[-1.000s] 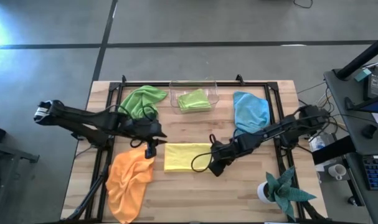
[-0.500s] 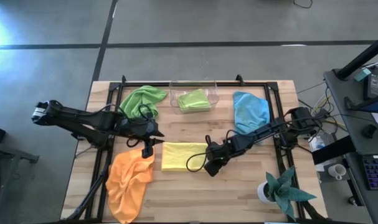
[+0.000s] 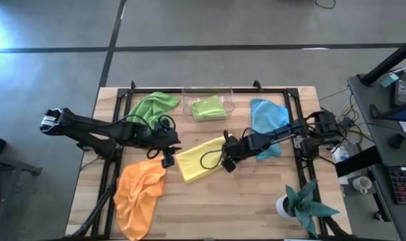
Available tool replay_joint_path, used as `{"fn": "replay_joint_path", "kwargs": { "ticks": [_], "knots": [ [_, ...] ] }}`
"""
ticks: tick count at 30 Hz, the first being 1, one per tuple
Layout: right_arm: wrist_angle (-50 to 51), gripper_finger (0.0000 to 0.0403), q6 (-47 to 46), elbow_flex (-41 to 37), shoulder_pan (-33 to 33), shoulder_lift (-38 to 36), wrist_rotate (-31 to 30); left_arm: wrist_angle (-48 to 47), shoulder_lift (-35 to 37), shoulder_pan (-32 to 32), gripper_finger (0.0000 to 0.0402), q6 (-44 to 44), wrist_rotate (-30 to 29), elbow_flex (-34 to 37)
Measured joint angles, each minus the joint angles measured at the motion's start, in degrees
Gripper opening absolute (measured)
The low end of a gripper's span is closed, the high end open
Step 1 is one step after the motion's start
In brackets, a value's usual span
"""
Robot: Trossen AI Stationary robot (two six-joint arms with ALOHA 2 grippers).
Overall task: Fold microfiber towels
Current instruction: Fold the yellow microfiber towel
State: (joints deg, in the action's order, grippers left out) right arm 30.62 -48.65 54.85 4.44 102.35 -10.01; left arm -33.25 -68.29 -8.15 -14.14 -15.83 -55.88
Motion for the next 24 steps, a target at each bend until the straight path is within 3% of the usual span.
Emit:
{"fn": "replay_joint_path", "kwargs": {
  "ticks": [16,21,24],
  "knots": [
    [-0.9,0.0013,-1.9,1.9,0.8,-7.9,1.3,-0.6,1.7,0.6,0.0097,-0.4,-1.1,0.2],
    [-2.2,0.0013,-1.9,6.3,3.1,-7.6,1.1,-2.8,2.2,0.6,0.0097,-0.3,-1.0,0.2],
    [2.9,0.0013,-3.2,8.1,3.5,-6.3,0.1,-4.8,2.7,0.6,0.0097,-0.3,-0.7,0.2]
  ]
}}
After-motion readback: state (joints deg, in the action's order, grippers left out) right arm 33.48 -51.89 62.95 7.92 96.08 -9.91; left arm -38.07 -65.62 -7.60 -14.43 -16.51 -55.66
